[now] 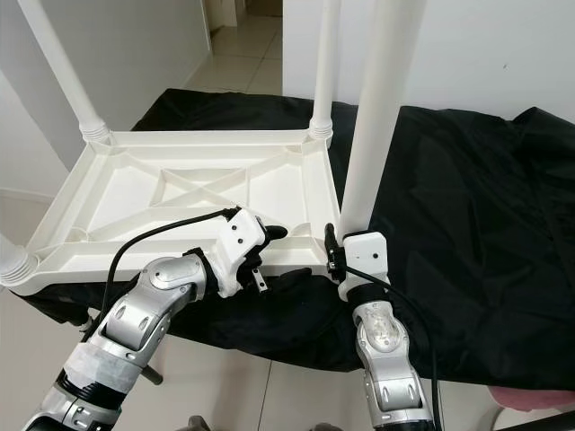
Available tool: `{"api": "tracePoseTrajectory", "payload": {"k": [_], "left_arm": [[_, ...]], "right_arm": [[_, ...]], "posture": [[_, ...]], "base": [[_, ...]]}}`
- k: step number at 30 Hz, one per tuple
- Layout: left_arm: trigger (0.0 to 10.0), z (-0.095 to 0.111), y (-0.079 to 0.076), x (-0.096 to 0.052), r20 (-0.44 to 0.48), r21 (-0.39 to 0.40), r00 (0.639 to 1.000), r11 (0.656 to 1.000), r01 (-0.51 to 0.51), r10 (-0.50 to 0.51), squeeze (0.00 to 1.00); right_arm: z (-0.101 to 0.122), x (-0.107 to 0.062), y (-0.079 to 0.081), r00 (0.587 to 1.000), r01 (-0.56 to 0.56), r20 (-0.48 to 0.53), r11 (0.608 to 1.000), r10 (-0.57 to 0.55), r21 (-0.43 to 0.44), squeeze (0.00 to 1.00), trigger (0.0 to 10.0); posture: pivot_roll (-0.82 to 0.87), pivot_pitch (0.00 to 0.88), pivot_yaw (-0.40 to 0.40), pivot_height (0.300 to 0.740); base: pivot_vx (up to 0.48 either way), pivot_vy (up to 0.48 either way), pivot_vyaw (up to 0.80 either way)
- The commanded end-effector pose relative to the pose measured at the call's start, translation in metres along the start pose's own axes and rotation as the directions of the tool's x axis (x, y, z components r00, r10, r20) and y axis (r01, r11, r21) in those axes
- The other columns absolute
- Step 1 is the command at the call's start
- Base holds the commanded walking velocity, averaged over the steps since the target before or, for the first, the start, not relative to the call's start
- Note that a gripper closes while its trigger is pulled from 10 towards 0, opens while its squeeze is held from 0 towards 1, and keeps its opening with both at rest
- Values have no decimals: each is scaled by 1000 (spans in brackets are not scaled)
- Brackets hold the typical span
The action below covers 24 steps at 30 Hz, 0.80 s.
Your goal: Building children table
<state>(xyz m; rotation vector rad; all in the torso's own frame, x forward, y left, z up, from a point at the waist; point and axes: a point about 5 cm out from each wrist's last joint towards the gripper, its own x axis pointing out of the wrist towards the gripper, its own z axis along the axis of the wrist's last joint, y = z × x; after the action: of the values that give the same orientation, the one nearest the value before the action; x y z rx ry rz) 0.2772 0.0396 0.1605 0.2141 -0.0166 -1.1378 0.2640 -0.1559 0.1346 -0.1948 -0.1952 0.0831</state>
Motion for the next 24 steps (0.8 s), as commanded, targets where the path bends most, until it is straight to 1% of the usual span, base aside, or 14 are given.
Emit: {"api": "tracePoseTrajectory", "payload": {"k": [1,3,4,8,9,11,14,16,18,24], "left_arm": [[10000,2,3,-2,5,-5,999,999,-51,51,0],[10000,3,4,-2,7,-5,999,999,-54,54,0],[10000,3,4,-1,8,-4,998,998,-57,57,0],[10000,3,4,-2,9,-6,998,998,-58,58,0],[10000,3,4,-2,9,-7,998,998,-59,59,0],[10000,3,4,-2,9,-8,998,998,-60,60,0],[10000,3,4,-3,9,-7,998,998,-65,65,0],[10000,3,4,-3,9,-7,998,998,-65,65,0],[10000,3,5,-3,11,-9,998,998,-67,67,0],[10000,4,5,-3,12,-10,998,998,-69,69,0]], "right_arm": [[-16,-3,-4,996,-5,-91,1000,5,1,0,10000],[-16,-1,-4,995,-21,-101,1000,22,13,0,10000],[-18,1,-3,989,-57,-137,998,61,38,0,10000],[-19,2,-2,984,-77,-156,996,84,49,0,10000],[-18,3,-1,982,-86,-162,993,98,76,0,10000],[-18,4,-1,981,-85,-164,993,99,86,0,10000],[-19,7,-3,977,-67,-194,987,94,144,0,10000],[-19,7,-3,977,-67,-194,987,94,144,0,10000],[-20,9,-4,972,-49,-219,983,88,176,0,10000],[-22,11,-8,964,-19,-254,975,77,221,0,10000]], "posture": [[-100,5,49,740],[-99,5,48,740],[-96,3,42,740],[-94,2,41,740],[-93,1,39,740],[-93,1,39,740],[-90,0,36,740],[-90,0,36,740],[-90,0,35,740],[-89,0,34,740]], "base": [[0,0,0],[0,0,0],[0,0,0],[0,0,0],[0,0,0],[0,0,0],[0,0,0],[0,0,0],[0,0,0],[0,0,0]]}}
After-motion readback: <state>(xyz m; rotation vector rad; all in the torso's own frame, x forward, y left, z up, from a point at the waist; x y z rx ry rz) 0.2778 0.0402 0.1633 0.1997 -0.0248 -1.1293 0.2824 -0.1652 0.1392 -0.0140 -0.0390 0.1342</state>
